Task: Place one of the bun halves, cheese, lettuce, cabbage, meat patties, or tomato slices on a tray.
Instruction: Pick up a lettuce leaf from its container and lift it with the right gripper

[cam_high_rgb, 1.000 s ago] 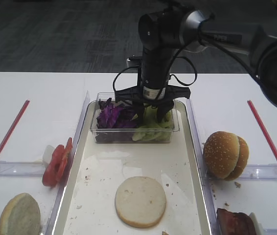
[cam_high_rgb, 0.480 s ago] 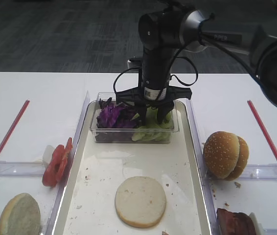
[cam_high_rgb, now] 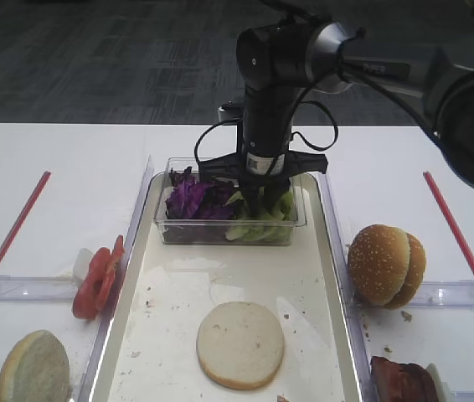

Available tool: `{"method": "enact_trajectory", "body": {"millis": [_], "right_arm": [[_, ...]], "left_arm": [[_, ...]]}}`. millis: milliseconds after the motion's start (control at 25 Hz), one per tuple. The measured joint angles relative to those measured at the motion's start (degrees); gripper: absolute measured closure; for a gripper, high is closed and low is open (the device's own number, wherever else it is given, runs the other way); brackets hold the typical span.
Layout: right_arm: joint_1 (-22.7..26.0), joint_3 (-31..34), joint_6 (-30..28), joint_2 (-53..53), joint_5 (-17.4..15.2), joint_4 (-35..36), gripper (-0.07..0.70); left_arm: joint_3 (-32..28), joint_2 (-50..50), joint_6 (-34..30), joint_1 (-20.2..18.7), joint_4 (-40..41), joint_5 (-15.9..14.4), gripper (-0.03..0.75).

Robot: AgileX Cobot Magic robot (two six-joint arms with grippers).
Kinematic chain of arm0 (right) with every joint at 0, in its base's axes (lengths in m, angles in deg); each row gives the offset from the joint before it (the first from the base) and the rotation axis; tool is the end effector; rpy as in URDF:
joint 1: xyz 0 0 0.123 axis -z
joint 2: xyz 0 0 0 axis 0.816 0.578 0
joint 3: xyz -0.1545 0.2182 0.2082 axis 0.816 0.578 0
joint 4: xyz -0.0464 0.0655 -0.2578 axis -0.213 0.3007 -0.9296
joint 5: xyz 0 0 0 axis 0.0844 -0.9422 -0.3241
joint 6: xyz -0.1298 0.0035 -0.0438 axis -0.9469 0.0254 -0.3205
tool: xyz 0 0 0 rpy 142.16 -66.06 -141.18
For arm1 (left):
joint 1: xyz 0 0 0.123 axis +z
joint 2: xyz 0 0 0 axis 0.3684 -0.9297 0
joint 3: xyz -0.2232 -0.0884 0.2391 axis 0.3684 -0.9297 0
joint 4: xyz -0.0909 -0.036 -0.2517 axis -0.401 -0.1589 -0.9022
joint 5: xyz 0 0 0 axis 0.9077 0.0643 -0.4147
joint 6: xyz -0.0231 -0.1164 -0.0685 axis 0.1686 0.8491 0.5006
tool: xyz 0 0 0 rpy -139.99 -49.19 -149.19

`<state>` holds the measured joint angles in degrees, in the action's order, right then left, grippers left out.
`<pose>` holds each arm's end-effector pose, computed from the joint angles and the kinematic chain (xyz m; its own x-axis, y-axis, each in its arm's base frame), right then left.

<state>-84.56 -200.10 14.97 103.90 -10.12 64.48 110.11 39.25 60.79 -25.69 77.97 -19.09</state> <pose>0.4676 0.2762 0.1442 -0.9854 -0.1578 -0.0642 -0.1625 0.9839 0.0747 -0.0113 0.0096 0.2457 -0.5636 0.0109 -0.8260 0.0023 0.9999 0.0116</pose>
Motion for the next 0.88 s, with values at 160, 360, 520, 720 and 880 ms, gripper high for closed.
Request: {"method": "enact_trajectory", "body": {"millis": [160,360,520,720,880], "right_arm": [[0.0,0.0,0.0,0.0,0.0,0.0,0.519],[0.0,0.0,0.0,0.0,0.0,0.0,0.56],[0.0,0.0,0.0,0.0,0.0,0.0,0.597],[0.0,0.0,0.0,0.0,0.0,0.0,0.602],[0.0,0.0,0.0,-0.32,-0.09,0.0,0.603]], "left_arm": [[0.0,0.0,0.0,0.0,0.0,0.0,0.177],[0.0,0.0,0.0,0.0,0.0,0.0,0.177],[0.0,0.0,0.0,0.0,0.0,0.0,0.177],[0.0,0.0,0.0,0.0,0.0,0.0,0.177],[0.0,0.0,0.0,0.0,0.0,0.0,0.177]]}}
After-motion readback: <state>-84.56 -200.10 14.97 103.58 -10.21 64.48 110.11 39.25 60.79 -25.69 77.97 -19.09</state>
